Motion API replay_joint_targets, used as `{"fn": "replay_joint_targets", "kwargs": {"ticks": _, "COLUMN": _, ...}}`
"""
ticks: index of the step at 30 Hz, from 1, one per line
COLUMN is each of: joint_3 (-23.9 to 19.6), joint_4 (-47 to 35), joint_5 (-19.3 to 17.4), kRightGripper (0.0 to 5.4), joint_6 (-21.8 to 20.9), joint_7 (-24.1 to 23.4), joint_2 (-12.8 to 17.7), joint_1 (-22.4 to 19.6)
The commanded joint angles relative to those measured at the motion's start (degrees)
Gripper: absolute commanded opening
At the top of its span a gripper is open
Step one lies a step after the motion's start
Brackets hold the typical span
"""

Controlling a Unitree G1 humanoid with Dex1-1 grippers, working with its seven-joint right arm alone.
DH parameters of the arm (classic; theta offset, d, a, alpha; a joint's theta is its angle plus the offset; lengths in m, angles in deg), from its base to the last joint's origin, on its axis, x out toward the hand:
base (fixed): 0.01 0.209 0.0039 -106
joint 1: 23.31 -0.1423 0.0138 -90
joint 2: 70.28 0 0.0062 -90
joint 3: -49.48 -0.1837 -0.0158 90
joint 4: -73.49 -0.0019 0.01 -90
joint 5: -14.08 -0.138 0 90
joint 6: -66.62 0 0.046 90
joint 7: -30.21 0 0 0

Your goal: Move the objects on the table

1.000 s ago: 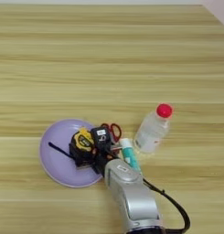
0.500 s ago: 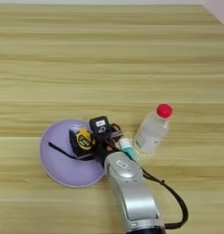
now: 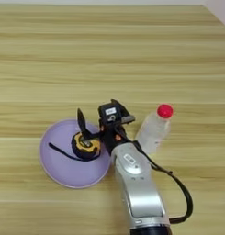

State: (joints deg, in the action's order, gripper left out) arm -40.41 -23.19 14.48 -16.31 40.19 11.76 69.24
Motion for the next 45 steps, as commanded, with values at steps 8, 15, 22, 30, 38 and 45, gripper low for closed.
{"fn": "replay_joint_targets", "kwargs": {"ticks": 8, "joint_3": -6.22, "joint_4": -1.44, "joint_5": 0.40, "kRightGripper": 5.37, "joint_6": -5.66, "joint_7": -4.47, "joint_2": 2.06, "joint_1": -6.08}}
{"fn": "replay_joint_targets", "kwargs": {"ticks": 15, "joint_3": -10.19, "joint_4": 0.40, "joint_5": 0.09, "kRightGripper": 5.37, "joint_6": -7.27, "joint_7": -6.89, "joint_2": 3.07, "joint_1": -7.84}}
{"fn": "replay_joint_targets", "kwargs": {"ticks": 22, "joint_3": -13.61, "joint_4": 3.05, "joint_5": 1.09, "kRightGripper": 5.37, "joint_6": -7.29, "joint_7": -10.58, "joint_2": 3.91, "joint_1": -8.72}}
{"fn": "replay_joint_targets", "kwargs": {"ticks": 30, "joint_3": -15.18, "joint_4": 4.55, "joint_5": 1.88, "kRightGripper": 5.37, "joint_6": -7.05, "joint_7": -13.65, "joint_2": 3.64, "joint_1": -7.36}}
{"fn": "replay_joint_targets", "kwargs": {"ticks": 38, "joint_3": -16.02, "joint_4": 6.01, "joint_5": 1.86, "kRightGripper": 5.37, "joint_6": -6.88, "joint_7": -14.95, "joint_2": 3.80, "joint_1": -6.96}}
{"fn": "replay_joint_targets", "kwargs": {"ticks": 45, "joint_3": -16.43, "joint_4": 8.47, "joint_5": 1.46, "kRightGripper": 5.37, "joint_6": -6.61, "joint_7": -15.30, "joint_2": 3.81, "joint_1": -7.16}}
